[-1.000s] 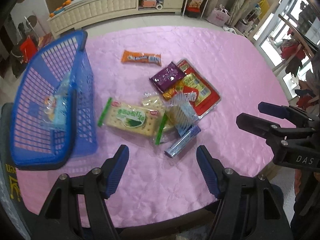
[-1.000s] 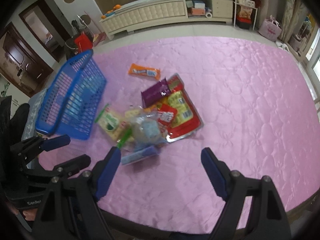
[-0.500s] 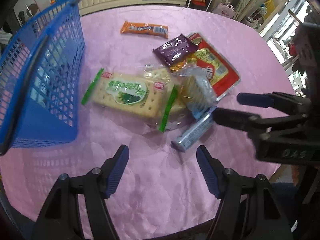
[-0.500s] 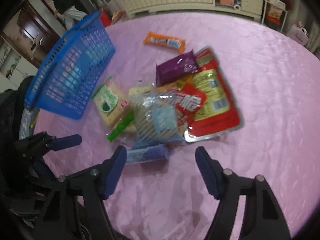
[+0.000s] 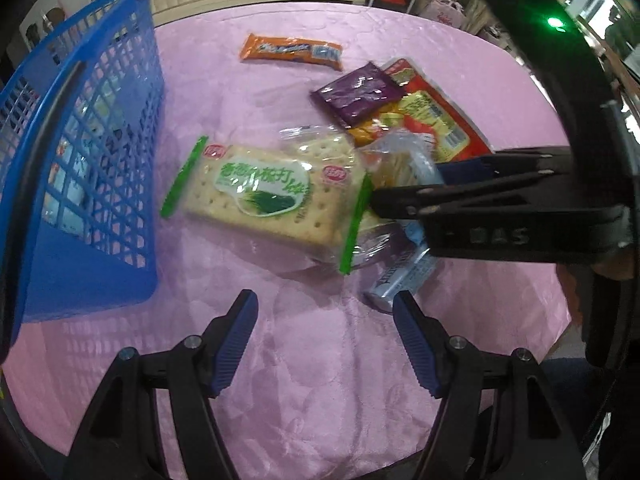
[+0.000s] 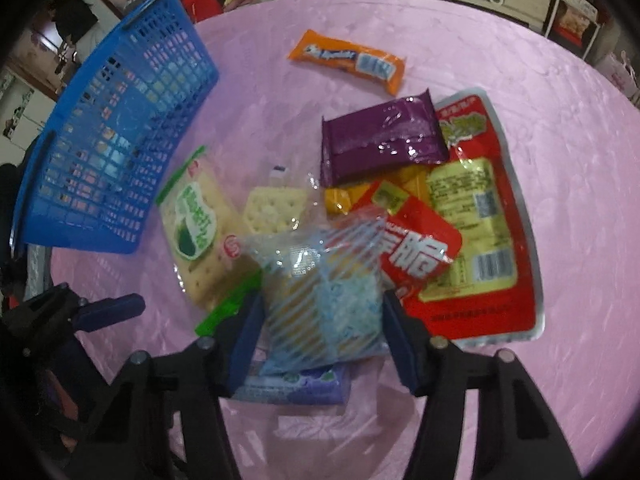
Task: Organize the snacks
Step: 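Grasp the blue tube with the left tool while the right tool grasps a striped bag, then carry the blue tube and striped bag over the basket with both tools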
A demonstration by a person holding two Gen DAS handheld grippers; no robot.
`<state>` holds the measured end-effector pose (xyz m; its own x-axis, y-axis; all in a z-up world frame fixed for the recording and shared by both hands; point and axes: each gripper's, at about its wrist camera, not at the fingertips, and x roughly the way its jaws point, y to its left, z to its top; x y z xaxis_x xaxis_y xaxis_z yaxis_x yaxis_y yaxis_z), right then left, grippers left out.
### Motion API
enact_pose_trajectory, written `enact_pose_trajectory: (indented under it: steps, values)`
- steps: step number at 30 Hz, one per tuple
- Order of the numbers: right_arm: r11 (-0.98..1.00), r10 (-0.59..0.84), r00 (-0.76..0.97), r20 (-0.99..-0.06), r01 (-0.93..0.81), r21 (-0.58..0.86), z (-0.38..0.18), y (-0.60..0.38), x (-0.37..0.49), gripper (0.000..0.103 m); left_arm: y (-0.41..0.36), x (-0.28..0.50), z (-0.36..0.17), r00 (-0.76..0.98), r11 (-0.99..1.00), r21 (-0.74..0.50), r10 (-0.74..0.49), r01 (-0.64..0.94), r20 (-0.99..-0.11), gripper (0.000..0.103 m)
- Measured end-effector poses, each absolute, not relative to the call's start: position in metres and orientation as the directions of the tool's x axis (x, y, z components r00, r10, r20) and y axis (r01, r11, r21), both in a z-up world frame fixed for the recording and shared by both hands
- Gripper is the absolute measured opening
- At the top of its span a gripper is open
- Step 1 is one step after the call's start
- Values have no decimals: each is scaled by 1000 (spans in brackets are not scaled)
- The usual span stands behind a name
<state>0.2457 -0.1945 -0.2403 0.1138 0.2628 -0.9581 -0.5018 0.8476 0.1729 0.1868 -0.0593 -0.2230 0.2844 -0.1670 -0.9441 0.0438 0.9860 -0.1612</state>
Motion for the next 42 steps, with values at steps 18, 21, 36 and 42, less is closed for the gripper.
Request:
enact_pose_trajectory:
  steps: [18, 21, 36, 42]
  values:
    - [901, 248, 217, -944, -411, 142, -188, -277, 222, 57, -93, 208, -209, 283, 973, -92, -151, 212, -947, 68]
    - [912, 241, 224, -944, -384, 142, -186, -291, 216, 57, -102, 213, -215, 274, 963, -67, -140, 260, -952, 68]
    - [924, 263, 200, -944, -333, 187, -206, -317, 202, 57, -147, 222, -245, 188, 922, -56, -137, 383, -973, 26]
    - [924, 257, 202, -945, -336, 179, -204, -309, 197, 57, -146, 209, -236, 192, 926, -81, -161, 369, -968, 19]
